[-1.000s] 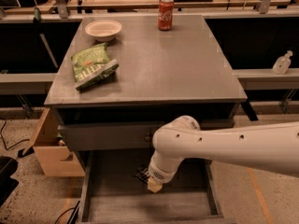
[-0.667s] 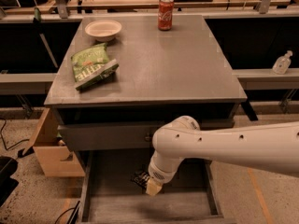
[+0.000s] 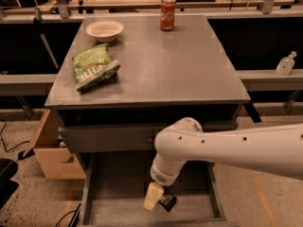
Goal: Place rxbar chocolate into middle drawer
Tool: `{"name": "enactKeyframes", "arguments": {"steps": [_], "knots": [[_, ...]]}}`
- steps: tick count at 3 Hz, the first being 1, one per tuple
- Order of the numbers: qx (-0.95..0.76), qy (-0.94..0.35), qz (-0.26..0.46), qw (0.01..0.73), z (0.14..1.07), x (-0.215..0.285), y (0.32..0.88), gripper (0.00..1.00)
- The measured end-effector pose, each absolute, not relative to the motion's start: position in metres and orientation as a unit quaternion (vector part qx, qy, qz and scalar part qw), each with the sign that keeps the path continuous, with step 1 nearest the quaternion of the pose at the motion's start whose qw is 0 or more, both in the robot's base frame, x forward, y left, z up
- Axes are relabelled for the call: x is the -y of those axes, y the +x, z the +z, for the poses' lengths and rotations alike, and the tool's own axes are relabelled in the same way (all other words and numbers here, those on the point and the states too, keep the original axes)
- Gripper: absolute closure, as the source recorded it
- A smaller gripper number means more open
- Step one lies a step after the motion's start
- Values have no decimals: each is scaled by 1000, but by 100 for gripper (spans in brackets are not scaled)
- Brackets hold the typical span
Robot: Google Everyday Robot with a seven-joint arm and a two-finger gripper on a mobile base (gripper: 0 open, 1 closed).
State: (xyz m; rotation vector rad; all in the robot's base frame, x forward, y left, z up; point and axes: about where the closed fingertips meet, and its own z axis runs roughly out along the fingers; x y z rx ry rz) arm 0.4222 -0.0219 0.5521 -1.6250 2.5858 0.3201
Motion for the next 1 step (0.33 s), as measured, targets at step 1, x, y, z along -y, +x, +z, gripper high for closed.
{"name": "enactKeyframes", "arguments": {"steps": [1], "knots": [[-842, -529, 104, 35, 552, 22, 422, 0]]}}
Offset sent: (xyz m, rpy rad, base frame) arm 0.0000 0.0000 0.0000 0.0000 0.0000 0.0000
